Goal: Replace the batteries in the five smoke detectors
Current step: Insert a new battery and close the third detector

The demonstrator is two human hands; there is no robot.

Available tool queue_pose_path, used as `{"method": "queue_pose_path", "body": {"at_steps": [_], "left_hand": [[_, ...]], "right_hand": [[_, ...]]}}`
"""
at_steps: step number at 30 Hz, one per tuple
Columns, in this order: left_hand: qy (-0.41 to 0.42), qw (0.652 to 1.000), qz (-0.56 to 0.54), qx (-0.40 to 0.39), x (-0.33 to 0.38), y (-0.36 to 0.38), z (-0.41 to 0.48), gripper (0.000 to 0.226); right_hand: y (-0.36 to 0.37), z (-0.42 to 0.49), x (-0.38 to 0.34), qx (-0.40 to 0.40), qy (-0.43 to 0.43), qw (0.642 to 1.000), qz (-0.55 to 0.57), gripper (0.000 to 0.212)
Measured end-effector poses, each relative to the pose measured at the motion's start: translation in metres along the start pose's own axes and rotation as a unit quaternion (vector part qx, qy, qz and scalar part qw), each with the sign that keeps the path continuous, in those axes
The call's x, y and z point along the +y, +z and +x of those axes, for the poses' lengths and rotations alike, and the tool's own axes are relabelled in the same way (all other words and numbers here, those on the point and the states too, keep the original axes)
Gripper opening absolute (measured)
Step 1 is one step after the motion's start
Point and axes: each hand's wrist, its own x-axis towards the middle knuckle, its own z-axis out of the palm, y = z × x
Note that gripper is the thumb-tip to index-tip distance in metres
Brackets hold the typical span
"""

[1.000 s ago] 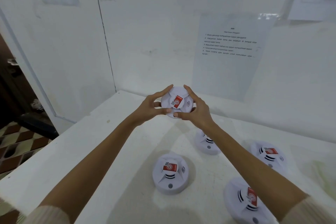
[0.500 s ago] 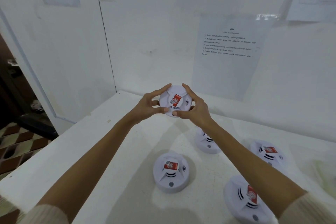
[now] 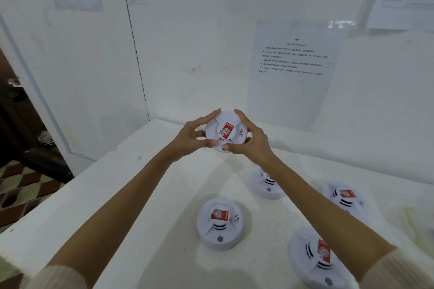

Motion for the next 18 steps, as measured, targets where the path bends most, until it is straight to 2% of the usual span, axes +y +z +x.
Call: {"method": "queue_pose_path", "body": {"at_steps": [5,9,12,18], "left_hand": [[-0.003,1.000,-0.011,-0.002,0.000,-0.001,-0.001,0.074],[-0.010,1.000,-0.006,-0.014,0.001,-0.002,-0.001,0.073],[-0.011,0.999,0.009,-0.028,0.000,-0.001,-0.001,0.075],[-0.006,0.997,0.042,-0.065,0.001,-0.003,0.003,0.096]], "right_hand": [[-0.002,0.000,0.004,-0.011,-0.023,0.999,-0.031,0.090],[-0.008,0.001,0.014,-0.052,-0.045,0.995,-0.076,0.104],[-0.011,0.000,0.018,-0.038,-0.061,0.994,-0.081,0.102],[-0.012,-0.004,0.011,-0.003,-0.064,0.995,-0.071,0.094]]}}
